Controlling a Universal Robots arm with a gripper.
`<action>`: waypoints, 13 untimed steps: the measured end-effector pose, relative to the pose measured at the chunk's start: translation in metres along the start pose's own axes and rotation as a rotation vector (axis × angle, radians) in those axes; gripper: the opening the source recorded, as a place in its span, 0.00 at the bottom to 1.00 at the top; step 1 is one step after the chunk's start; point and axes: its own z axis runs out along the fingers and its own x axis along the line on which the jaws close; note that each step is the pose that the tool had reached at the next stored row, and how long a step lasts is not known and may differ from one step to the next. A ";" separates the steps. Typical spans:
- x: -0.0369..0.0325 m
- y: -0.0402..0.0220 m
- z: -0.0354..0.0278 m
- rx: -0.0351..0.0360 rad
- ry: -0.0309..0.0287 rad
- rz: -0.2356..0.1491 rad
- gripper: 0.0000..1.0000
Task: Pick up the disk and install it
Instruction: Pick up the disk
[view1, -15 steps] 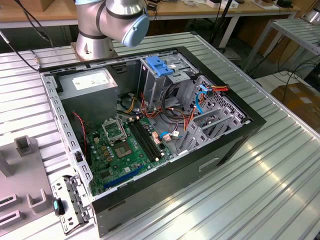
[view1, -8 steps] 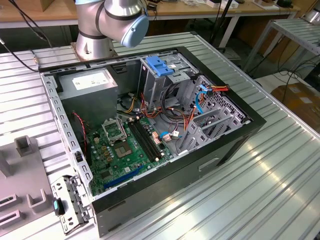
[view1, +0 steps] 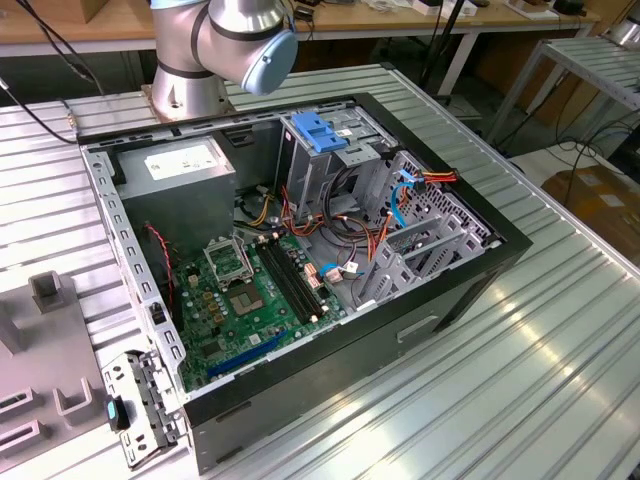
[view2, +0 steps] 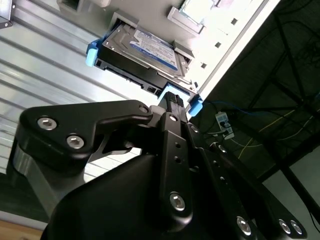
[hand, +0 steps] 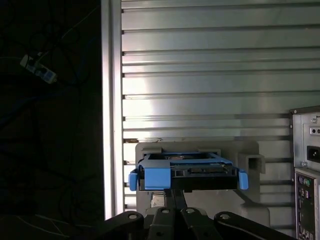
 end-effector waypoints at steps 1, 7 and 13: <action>0.0001 0.0000 0.0000 0.0000 0.0001 0.000 0.11; 0.0003 0.0000 0.0001 0.0000 0.0004 -0.003 0.11; 0.0003 0.0000 0.0001 0.0029 0.0006 -0.117 0.11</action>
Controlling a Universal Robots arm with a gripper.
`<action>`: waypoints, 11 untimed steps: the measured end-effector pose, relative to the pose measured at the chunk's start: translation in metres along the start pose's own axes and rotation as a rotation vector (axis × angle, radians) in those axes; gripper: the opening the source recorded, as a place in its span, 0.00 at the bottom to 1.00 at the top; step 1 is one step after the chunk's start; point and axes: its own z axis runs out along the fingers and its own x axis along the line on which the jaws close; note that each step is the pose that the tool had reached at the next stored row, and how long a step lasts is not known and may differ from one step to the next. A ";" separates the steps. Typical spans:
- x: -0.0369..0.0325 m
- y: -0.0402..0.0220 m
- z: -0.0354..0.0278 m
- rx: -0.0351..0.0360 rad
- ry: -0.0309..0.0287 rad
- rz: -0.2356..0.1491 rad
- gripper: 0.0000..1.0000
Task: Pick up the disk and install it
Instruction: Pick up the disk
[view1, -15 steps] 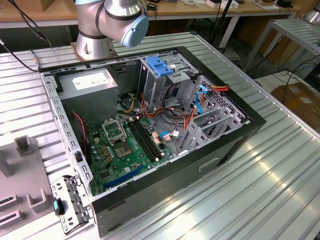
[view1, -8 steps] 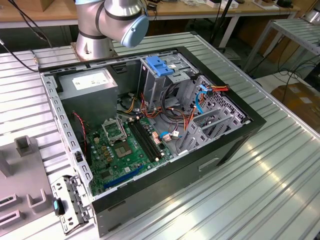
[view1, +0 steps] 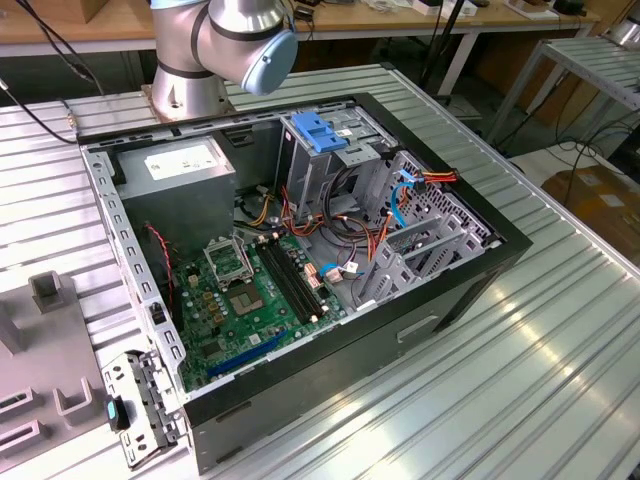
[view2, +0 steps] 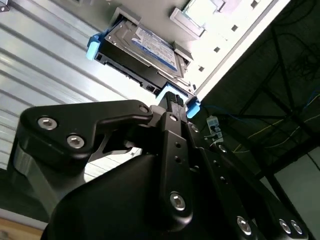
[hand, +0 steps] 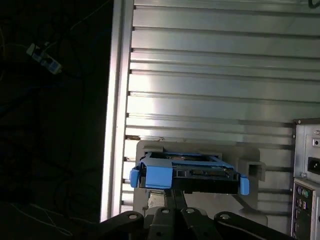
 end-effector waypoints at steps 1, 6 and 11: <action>0.0000 0.0000 0.0000 0.0005 0.0000 -0.017 0.11; 0.0000 0.0000 0.0000 0.0032 0.0001 -0.121 0.11; 0.0000 0.0000 0.0000 0.0058 0.0002 -0.219 0.11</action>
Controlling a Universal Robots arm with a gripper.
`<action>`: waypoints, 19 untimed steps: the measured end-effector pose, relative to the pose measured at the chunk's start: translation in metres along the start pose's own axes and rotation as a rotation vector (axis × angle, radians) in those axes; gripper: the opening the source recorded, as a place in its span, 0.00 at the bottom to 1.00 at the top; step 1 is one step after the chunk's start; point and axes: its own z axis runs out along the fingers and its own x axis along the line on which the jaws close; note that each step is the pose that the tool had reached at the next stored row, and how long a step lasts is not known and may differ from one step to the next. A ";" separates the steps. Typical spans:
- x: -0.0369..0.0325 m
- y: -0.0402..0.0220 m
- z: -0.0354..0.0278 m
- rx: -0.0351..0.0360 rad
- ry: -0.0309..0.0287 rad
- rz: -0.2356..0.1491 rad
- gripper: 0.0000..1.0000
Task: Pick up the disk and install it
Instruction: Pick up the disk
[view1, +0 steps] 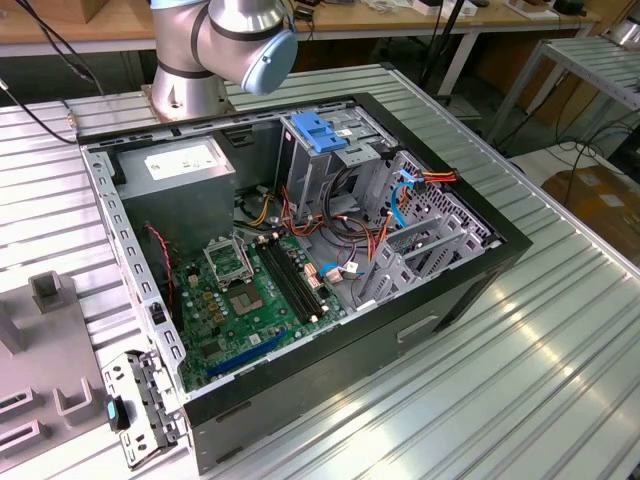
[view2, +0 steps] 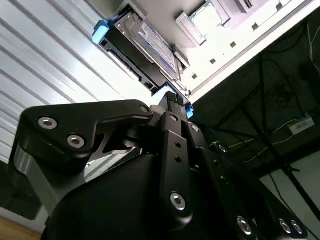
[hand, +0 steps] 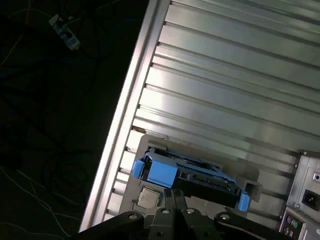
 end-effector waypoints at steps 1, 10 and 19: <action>0.0000 0.0000 0.0000 0.0005 0.0000 -0.018 0.11; 0.0000 0.0000 0.0000 0.0059 0.0004 -0.223 0.11; 0.0000 0.0000 0.0000 0.0118 0.0007 -0.451 0.11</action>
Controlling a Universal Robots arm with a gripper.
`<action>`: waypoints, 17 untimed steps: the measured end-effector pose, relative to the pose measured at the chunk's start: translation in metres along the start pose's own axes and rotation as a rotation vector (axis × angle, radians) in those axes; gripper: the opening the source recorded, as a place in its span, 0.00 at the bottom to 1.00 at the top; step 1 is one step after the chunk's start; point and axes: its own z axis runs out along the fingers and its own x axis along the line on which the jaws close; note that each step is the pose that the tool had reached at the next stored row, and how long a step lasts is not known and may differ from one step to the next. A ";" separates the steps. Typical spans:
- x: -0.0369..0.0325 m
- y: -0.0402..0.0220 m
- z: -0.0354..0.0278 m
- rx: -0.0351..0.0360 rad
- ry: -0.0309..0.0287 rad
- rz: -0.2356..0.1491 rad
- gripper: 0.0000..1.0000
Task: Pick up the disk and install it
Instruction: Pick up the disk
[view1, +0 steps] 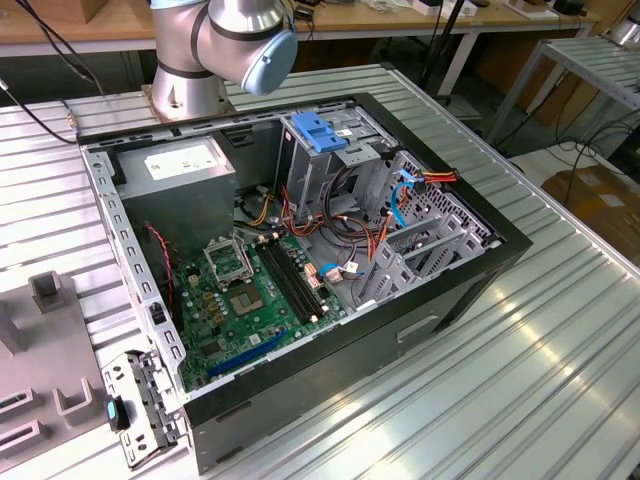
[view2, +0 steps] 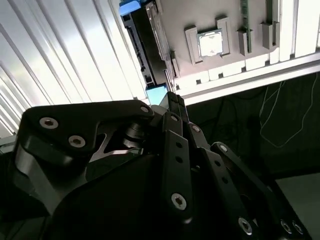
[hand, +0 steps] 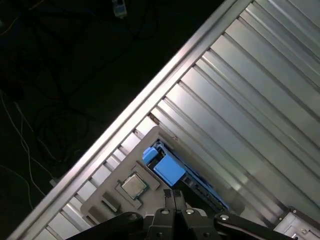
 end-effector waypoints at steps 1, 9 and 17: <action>0.0000 0.0000 0.0000 0.0003 0.0000 -0.012 0.11; 0.0000 0.0000 0.0000 0.0060 0.0018 -0.155 0.11; 0.0000 0.0000 0.0000 0.0099 0.0014 -0.283 0.11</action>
